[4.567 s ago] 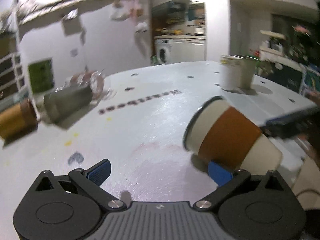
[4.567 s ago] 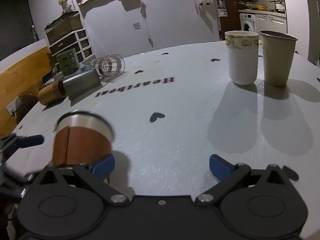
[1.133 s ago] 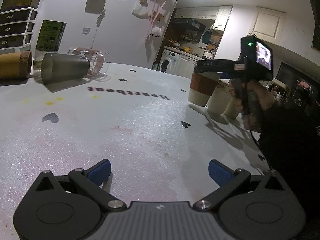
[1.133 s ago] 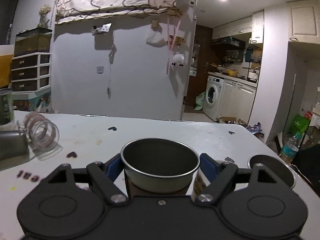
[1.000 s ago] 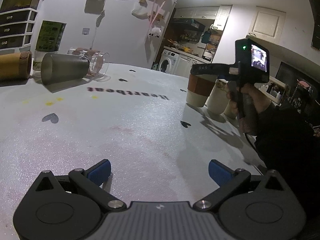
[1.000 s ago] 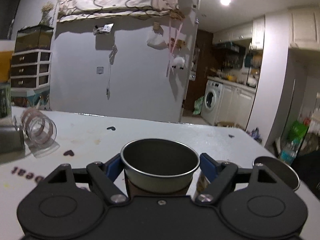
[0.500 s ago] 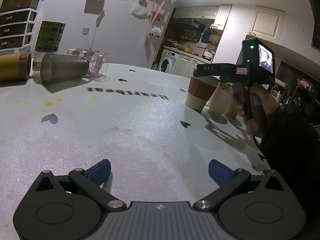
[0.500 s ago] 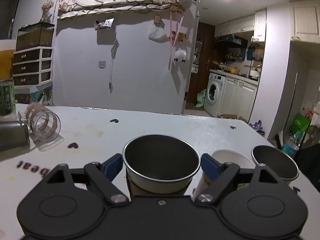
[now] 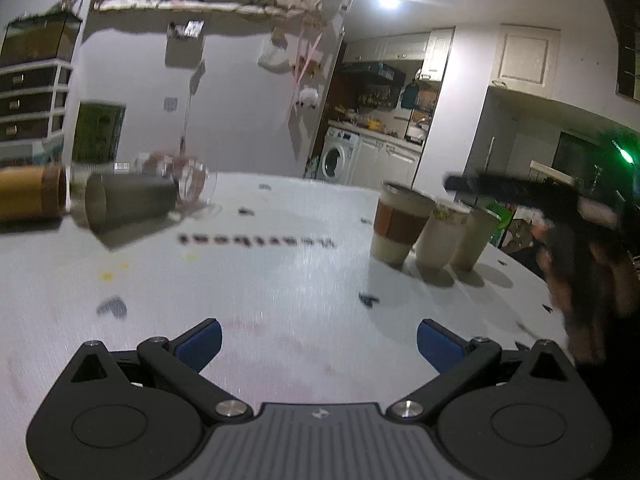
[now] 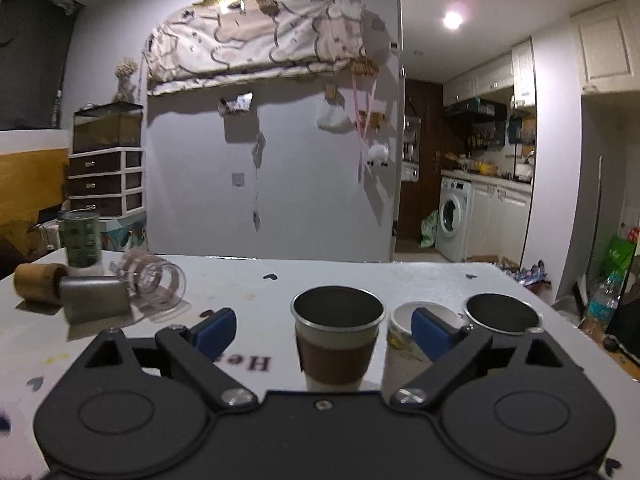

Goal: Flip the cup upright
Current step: 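Set the cup down upright and open the right gripper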

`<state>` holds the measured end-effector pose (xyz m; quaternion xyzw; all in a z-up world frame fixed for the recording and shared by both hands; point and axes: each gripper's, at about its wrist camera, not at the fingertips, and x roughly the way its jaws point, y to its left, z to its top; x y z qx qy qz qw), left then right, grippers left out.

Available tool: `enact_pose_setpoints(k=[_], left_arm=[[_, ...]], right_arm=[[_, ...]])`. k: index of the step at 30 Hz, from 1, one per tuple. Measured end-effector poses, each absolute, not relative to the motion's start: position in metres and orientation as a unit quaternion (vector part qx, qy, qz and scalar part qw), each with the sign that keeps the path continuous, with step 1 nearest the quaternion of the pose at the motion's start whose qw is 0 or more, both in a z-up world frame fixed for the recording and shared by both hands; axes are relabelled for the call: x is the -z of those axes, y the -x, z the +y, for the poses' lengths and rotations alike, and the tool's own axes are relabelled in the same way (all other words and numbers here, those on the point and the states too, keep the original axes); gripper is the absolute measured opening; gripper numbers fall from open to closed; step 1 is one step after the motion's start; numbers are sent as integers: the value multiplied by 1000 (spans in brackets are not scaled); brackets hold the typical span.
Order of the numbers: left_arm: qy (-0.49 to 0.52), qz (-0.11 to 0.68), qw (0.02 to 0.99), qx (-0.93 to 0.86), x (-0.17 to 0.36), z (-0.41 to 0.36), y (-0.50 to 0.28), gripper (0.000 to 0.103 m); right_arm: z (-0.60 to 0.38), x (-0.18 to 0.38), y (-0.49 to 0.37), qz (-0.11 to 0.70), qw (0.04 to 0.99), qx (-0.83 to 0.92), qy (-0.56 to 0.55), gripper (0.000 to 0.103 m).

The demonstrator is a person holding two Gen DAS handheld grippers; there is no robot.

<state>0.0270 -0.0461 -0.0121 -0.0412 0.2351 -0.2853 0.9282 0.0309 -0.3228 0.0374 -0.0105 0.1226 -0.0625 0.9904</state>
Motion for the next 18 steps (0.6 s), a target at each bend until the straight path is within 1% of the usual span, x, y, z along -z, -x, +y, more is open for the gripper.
enact_pose_setpoints(k=[10, 18], left_arm=[[13, 191, 948, 255, -16, -58, -20, 102], [-5, 176, 958, 227, -15, -66, -6, 103]], right_arm=[[-308, -36, 44, 96, 994, 56, 10, 99], [-305, -20, 76, 105, 992, 77, -4, 100]])
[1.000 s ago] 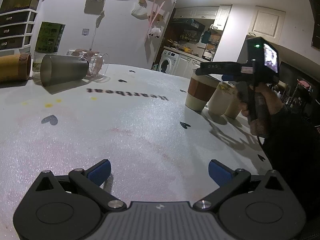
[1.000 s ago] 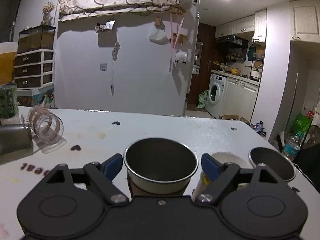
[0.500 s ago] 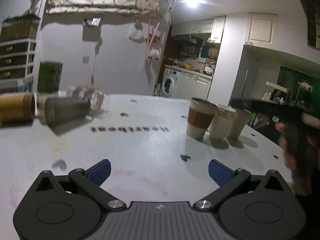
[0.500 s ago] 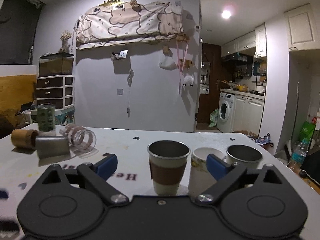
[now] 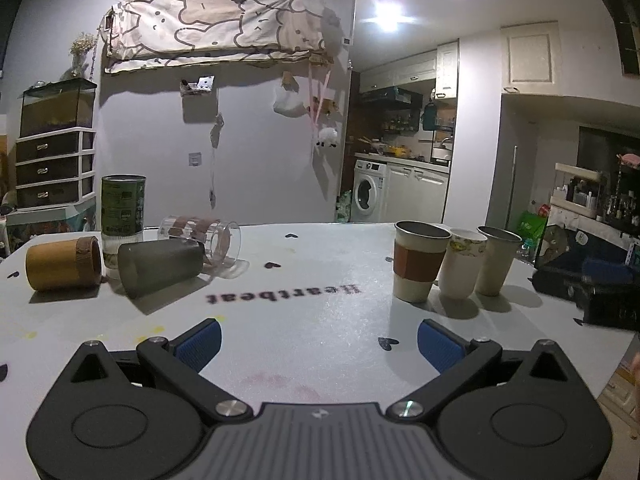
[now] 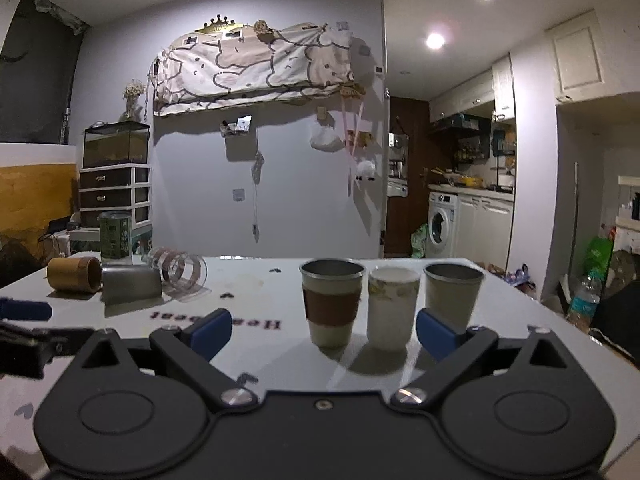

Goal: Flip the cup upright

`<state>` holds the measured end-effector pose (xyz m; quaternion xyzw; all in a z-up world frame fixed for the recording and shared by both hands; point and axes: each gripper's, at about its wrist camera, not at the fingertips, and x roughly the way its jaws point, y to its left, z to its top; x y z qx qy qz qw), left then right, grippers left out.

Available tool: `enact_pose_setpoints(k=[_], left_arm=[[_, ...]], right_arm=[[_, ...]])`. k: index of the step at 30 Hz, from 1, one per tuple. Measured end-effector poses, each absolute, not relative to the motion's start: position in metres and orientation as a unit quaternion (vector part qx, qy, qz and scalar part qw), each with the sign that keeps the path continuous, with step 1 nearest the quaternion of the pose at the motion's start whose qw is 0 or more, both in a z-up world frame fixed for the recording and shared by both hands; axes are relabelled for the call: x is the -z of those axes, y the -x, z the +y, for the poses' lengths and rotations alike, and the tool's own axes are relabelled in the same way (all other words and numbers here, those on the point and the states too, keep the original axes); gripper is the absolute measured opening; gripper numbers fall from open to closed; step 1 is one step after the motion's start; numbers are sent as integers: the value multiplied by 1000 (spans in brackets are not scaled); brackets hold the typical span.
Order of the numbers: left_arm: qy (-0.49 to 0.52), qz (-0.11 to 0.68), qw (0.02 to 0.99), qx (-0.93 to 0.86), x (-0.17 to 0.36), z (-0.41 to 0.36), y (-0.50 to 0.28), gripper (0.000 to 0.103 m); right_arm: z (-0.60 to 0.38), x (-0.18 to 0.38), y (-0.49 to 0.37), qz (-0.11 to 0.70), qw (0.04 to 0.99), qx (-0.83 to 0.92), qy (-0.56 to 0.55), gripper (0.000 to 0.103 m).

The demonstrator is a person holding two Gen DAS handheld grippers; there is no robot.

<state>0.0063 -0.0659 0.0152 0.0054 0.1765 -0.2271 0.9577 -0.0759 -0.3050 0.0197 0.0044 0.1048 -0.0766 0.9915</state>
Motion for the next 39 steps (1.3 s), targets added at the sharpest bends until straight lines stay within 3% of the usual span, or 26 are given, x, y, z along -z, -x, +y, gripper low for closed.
enact_pose_setpoints(k=[39], left_arm=[[-22, 183, 964, 193, -4, -74, 1, 103]], right_arm=[[-301, 1, 83, 132, 987, 88, 5, 103]])
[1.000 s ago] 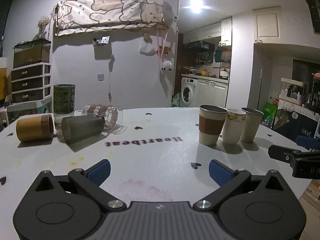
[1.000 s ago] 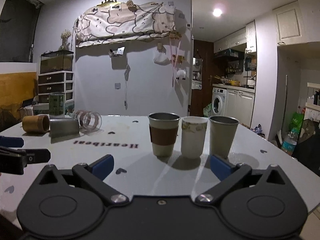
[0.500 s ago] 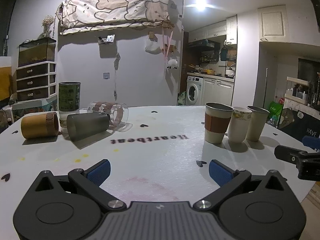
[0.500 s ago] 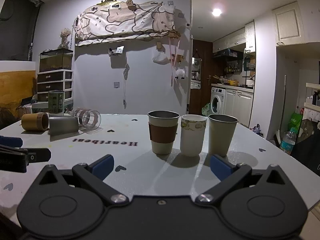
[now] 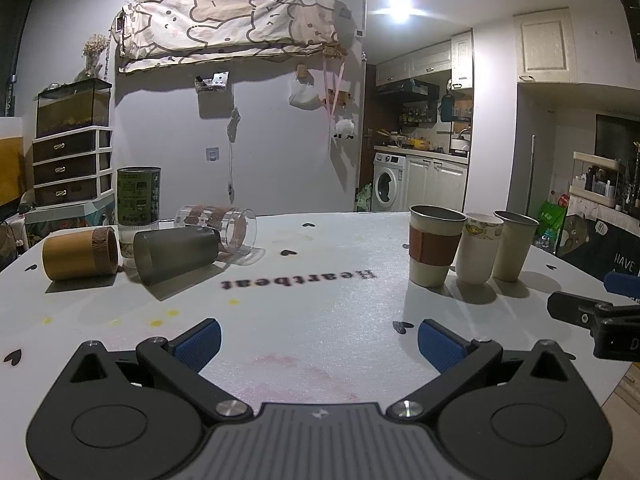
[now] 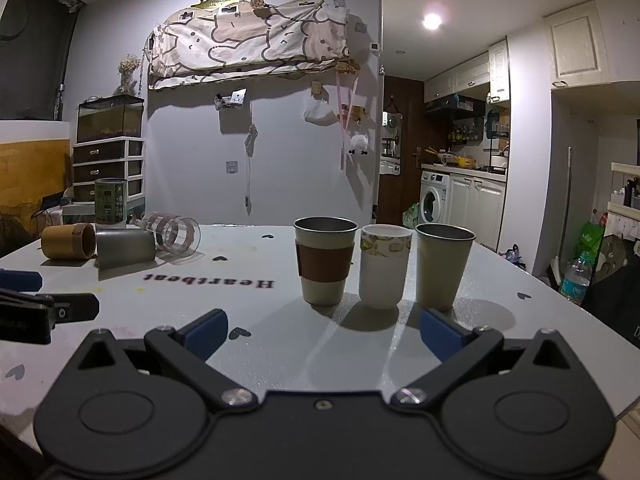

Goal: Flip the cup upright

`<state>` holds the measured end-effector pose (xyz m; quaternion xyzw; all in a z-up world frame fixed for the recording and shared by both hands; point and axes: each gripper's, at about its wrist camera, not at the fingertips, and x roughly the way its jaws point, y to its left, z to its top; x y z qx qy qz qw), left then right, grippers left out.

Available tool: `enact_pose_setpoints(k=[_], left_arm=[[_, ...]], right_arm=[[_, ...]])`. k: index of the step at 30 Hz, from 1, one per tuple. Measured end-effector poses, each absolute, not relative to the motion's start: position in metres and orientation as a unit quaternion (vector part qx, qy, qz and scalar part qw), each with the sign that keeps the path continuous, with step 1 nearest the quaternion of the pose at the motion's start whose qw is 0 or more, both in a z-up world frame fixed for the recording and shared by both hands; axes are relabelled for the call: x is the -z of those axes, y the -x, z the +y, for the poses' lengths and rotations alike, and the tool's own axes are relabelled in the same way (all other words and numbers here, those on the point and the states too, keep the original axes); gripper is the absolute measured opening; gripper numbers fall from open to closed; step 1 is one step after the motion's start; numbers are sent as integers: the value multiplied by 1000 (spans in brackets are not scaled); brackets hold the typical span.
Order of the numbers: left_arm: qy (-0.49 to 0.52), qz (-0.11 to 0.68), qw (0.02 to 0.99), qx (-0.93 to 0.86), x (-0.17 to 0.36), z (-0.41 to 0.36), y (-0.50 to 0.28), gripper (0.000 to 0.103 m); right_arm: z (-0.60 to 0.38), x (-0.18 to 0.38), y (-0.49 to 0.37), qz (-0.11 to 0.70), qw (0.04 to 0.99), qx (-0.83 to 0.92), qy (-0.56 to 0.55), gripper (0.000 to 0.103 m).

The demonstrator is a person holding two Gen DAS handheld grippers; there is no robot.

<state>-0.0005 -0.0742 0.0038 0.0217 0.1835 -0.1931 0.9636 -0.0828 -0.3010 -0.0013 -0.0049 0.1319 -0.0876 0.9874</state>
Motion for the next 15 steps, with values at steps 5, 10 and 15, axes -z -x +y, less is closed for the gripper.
enact_pose_setpoints(k=[5, 10, 15], left_arm=[[-24, 183, 963, 195, -4, -75, 1, 103], [-23, 184, 963, 194, -5, -75, 1, 103], [-24, 184, 963, 195, -4, -75, 1, 103]], right_arm=[[-301, 1, 82, 133, 987, 87, 3, 103], [-301, 2, 81, 134, 987, 87, 4, 103], [-300, 4, 80, 135, 987, 86, 4, 103]])
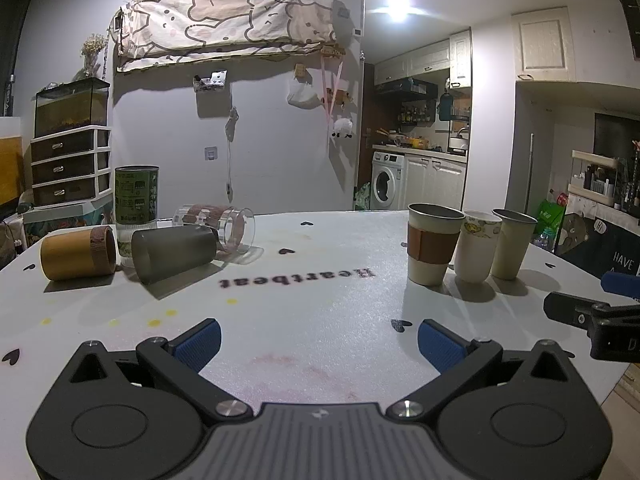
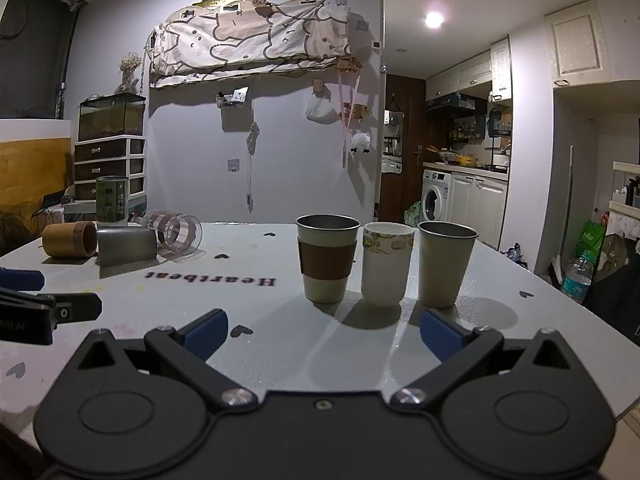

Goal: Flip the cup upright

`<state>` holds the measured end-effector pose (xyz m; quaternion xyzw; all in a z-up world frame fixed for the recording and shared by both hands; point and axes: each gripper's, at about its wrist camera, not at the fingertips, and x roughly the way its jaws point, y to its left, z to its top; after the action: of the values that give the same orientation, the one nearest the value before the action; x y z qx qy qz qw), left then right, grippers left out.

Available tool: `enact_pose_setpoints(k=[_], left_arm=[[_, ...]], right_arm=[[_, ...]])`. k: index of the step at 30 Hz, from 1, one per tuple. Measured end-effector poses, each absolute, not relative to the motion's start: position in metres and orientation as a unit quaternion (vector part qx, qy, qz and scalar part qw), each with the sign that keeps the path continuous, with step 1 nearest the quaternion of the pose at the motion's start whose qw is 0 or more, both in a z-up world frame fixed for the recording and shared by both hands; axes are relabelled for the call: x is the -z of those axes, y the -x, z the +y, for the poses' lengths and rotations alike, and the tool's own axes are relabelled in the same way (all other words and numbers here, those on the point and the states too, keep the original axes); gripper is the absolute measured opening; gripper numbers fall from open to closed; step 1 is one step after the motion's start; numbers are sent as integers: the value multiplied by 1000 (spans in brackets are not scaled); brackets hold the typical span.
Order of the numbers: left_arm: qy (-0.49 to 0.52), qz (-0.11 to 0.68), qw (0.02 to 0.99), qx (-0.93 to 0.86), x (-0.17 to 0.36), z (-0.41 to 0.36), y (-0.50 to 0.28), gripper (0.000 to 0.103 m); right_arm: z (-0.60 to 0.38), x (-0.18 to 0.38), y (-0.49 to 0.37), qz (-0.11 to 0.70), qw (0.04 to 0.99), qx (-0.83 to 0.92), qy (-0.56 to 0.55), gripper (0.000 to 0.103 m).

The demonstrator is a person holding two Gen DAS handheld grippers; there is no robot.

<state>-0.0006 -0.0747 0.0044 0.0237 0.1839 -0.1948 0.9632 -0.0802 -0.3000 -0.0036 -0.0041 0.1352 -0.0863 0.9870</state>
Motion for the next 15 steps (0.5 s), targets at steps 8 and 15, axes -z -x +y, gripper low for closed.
enact_pose_setpoints(k=[8, 15], left_arm=[[-23, 183, 963, 195, -5, -75, 1, 103], [-24, 184, 963, 196, -4, -75, 1, 103]], right_arm=[[-300, 3, 80, 135, 987, 86, 5, 103], [-299, 4, 79, 135, 987, 85, 5, 103]])
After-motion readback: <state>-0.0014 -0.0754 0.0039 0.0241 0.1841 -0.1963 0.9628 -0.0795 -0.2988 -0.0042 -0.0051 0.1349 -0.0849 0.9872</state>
